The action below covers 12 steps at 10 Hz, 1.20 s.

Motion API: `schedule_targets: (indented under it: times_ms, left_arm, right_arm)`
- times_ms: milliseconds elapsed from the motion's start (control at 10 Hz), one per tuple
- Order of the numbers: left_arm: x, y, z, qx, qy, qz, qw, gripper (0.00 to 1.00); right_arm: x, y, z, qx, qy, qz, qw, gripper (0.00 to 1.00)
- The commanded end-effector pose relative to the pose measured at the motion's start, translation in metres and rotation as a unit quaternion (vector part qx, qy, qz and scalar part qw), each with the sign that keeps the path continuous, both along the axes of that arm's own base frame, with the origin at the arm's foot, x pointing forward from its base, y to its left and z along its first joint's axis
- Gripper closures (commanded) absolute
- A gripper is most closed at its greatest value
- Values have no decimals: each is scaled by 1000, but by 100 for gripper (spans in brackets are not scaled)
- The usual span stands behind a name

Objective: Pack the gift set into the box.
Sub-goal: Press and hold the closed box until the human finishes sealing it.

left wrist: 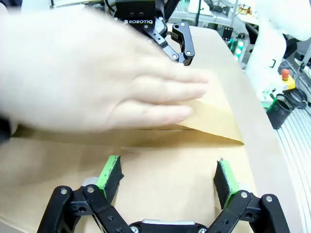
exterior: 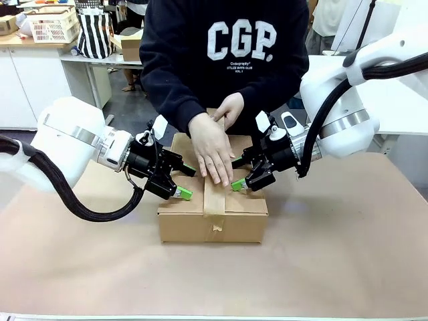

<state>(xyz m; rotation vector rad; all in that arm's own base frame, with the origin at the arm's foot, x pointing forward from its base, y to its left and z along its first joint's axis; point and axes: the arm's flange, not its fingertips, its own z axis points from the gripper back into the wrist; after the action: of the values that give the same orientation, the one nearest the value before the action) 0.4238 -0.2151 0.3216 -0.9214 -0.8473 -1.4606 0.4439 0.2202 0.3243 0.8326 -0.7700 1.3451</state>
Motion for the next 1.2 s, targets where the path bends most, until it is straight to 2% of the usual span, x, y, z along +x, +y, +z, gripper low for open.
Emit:
schedule_targets:
  times_ms: [0, 1100]
  left_arm:
    - [-1, 1, -2, 1, 0, 0, 1000, 0]
    - [-1, 1, -2, 1, 0, 0, 1000, 0]
  right_arm:
    - [0, 0, -2, -3, 0, 0, 1000, 0]
    - [0, 0, -2, -3, 0, 0, 1000, 0]
